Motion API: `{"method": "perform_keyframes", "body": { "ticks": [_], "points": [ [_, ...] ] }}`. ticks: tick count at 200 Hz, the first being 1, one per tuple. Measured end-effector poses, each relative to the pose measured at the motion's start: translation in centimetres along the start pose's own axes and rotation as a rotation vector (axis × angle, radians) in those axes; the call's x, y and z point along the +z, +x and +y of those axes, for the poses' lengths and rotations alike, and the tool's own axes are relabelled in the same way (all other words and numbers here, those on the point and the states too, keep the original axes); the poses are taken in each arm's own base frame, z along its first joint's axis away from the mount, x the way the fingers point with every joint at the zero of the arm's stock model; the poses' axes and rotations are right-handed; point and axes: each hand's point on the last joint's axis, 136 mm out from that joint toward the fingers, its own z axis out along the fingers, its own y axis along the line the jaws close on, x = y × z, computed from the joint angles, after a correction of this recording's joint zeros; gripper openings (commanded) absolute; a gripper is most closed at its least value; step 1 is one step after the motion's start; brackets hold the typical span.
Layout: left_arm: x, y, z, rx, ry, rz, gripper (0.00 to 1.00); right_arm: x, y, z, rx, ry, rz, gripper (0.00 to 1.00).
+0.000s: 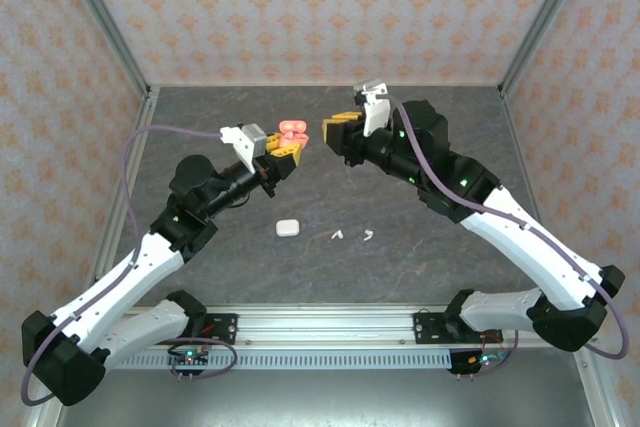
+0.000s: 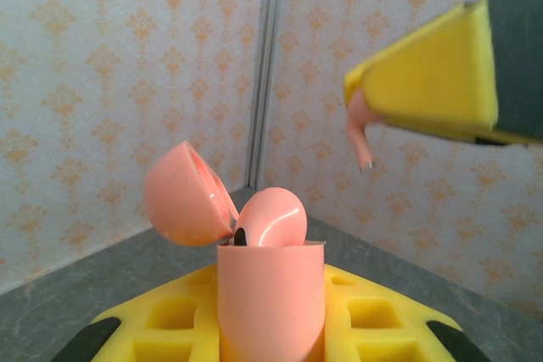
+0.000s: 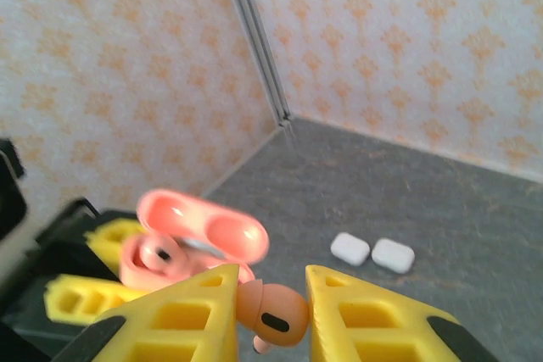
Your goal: Insert the wireless bluetooth earbuds into the charging case
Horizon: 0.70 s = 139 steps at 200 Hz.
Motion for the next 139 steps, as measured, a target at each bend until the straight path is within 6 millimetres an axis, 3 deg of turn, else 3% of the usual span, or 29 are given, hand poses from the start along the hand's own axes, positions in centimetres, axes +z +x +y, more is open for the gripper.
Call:
{"method": "perform_keyframes", "body": {
  "ticks": [29,80,139],
  "points": [
    [0.1,-0.2,-0.1,0.0,0.01,-0.009,0.0,1.3,-0.3,0.6,-0.028,-0.021,-0.001,0.23],
    [0.2,-0.3,-0.2,-0.002,0.013,-0.014,0.0,3.9,1.7,1.3,-0.057,-0.041,0.062,0.23],
    [0.2,-0.4,-0.2,-0.003,0.013,-0.018,0.0,4.2,2.2,1.5,-0.069,-0.045,0.085,0.23]
  ]
}}
